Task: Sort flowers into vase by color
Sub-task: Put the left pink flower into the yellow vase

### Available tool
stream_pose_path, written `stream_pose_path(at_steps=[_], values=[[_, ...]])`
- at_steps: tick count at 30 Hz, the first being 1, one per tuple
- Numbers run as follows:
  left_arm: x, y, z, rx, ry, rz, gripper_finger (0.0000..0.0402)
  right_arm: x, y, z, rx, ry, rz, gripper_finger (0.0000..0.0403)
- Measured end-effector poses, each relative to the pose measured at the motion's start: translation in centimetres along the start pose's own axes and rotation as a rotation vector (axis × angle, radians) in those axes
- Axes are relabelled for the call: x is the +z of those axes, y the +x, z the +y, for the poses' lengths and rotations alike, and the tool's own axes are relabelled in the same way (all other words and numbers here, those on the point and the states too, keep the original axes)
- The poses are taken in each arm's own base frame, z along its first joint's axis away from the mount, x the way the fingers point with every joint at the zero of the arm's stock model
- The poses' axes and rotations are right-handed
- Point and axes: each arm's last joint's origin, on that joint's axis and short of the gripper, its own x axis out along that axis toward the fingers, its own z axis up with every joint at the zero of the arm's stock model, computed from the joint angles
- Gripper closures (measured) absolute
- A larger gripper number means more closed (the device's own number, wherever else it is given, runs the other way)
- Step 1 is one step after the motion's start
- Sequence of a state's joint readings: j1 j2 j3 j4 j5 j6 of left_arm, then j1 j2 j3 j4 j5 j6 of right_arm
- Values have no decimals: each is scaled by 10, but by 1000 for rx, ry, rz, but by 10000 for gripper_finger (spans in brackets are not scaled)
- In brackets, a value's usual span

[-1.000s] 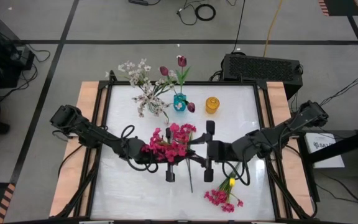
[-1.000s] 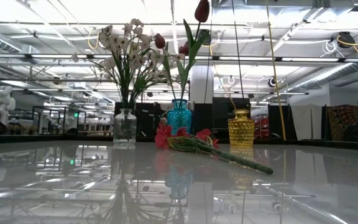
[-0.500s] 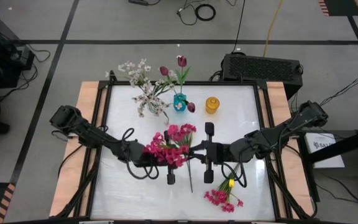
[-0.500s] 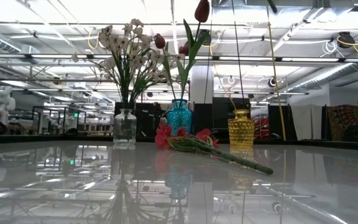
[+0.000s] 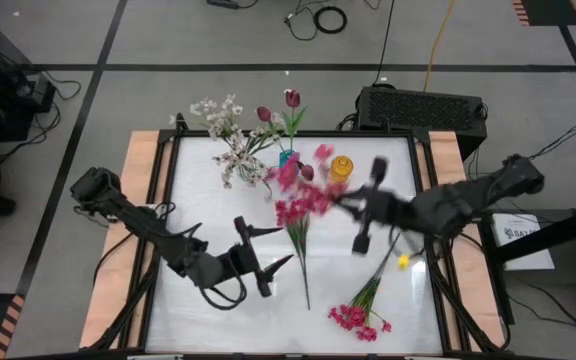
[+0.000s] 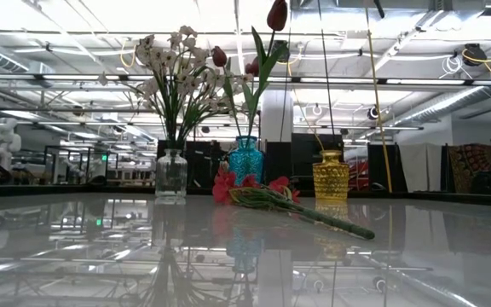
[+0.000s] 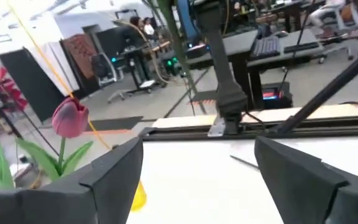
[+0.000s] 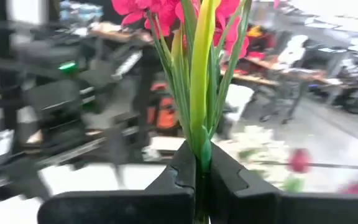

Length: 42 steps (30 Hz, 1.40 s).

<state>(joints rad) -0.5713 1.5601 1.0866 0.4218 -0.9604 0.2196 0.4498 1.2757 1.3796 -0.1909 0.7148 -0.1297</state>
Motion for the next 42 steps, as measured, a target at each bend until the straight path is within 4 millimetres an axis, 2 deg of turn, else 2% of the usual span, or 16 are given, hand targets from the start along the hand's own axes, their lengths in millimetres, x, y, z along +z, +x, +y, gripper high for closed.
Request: stream_pose_path(at_steps=[3, 7, 10, 13, 19, 26, 32, 42], values=[[-2, -4, -1, -36, -14, 26, 85, 2, -12, -30, -70, 5, -24, 402], [-3, -3, -5, -212, -40, 7, 98, -8, -19, -67, -165, 2, -39, 402], [-5, 5, -3, -348, -74, 10, 121, -20, -17, -88, -153, 19, -114, 402], [-9, 12, 1, -379, -92, 41, 148, -43, -11, -106, -146, 39, -194, 402], [-18, 15, 4, -373, -83, 115, 209, -85, -3, -131, -191, 59, -217, 403], [-19, 17, 5, -369, -76, 125, 265, -110, 11, -156, -200, 67, -177, 403], [-22, 18, 6, -379, -59, 148, 274, -119, 24, -177, -186, 86, -197, 403], [-25, 17, 6, -397, -39, 172, 275, -146, 45, -200, -167, 122, -99, 401]])
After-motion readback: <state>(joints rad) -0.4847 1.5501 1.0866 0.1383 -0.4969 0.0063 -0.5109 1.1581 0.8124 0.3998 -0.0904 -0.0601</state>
